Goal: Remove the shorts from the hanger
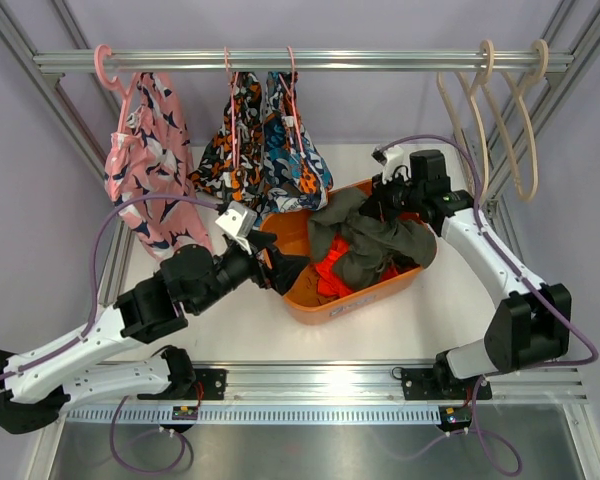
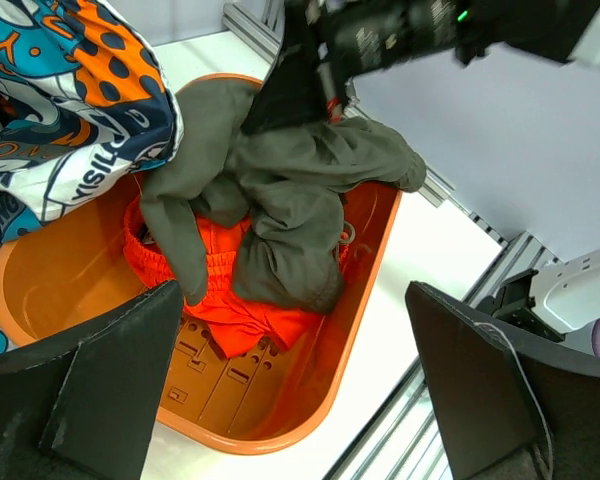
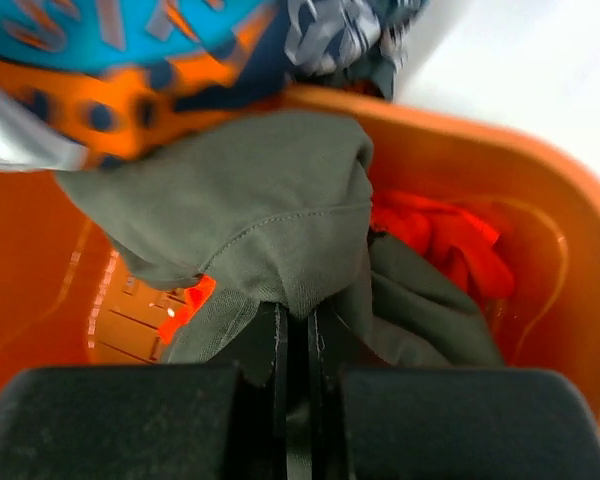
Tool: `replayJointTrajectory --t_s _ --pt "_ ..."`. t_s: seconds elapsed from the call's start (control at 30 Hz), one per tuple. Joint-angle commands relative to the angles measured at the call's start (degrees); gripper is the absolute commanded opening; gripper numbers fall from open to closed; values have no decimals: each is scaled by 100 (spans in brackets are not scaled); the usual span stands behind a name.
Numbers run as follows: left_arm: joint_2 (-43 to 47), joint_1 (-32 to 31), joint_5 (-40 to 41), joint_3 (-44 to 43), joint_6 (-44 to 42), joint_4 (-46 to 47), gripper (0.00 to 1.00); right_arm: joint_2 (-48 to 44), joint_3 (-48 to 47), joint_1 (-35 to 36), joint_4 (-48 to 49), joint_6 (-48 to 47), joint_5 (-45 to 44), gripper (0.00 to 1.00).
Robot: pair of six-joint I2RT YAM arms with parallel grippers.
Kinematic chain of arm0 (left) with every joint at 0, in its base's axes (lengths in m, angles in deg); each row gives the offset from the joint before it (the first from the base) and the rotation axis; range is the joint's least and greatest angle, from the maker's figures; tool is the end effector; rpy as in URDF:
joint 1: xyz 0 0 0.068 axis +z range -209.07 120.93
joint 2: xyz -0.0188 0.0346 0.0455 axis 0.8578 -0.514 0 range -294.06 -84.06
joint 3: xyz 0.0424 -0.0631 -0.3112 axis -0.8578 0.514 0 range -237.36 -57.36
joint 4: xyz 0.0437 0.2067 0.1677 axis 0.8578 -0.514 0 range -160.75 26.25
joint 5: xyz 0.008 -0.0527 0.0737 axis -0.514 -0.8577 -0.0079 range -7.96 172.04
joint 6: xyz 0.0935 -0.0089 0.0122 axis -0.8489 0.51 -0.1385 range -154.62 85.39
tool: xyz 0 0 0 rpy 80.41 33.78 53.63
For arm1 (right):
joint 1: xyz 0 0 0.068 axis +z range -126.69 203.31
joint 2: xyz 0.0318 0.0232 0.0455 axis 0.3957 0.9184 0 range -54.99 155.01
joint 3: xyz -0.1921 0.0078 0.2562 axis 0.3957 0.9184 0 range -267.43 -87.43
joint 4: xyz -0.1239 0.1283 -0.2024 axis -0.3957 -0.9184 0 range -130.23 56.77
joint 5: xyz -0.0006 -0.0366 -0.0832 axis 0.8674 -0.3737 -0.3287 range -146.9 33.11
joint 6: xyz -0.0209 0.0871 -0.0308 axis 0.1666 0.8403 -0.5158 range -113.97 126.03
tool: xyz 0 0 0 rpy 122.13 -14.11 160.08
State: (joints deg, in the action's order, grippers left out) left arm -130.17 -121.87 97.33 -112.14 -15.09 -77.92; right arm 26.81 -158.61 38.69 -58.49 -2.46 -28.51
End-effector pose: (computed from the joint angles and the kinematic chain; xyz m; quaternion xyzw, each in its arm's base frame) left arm 0.1118 -0.1683 0.4216 0.1874 0.7149 -0.3645 0.5665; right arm 0.3333 0.1339 0.3478 -0.2877 0.8216 0.2445 0.4271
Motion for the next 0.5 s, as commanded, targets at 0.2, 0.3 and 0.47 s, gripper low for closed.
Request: replayJointTrajectory --t_s 0.2,0.3,0.47 --pt "-126 -4 378 -498 -81 160 99 336 1254 158 1004 -784 -1413 0" --pt "-258 5 335 -577 -107 169 99 450 1658 552 1522 -1355 -2247 0" --pt "-390 5 264 -595 -46 248 99 1021 1283 721 1147 -1471 -2504 0"
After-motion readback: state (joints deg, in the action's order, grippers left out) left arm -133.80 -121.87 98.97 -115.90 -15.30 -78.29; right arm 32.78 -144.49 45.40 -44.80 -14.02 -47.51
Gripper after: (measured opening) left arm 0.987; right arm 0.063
